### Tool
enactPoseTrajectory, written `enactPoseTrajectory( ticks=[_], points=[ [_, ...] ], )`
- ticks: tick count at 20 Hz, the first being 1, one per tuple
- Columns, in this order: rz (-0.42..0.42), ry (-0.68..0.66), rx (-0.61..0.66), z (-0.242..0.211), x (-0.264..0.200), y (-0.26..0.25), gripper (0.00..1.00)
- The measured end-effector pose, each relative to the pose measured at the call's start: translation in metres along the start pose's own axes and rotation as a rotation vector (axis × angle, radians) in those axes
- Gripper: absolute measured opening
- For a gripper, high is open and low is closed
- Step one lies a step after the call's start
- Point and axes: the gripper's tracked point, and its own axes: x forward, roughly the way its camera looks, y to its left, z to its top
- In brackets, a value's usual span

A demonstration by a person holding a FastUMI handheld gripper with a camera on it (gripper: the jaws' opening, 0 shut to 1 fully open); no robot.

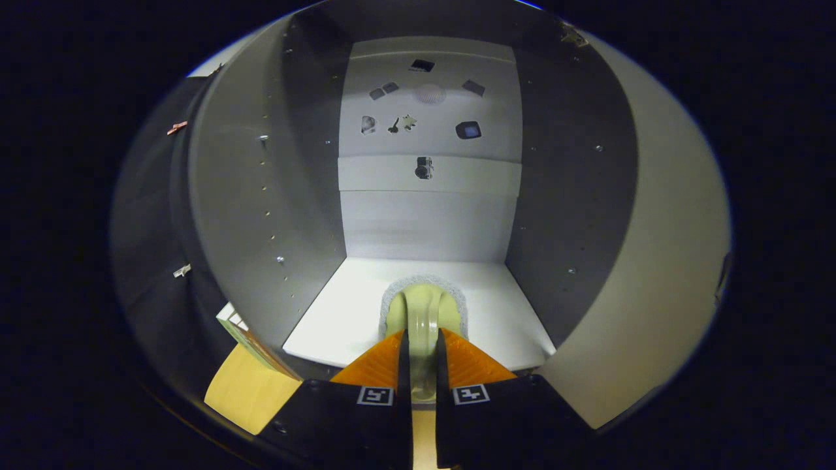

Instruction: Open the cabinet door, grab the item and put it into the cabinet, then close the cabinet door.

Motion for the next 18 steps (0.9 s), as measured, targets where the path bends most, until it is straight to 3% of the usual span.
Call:
enactPoseTrajectory(
  ticks=[9,18],
  points=[
    [-0.015,-0.036,0.103,0.013,0.068,-0.009,0.19],
    [-0.006,-0.1,0.077,0.018,0.091,-0.002,0.3]
  ],
)
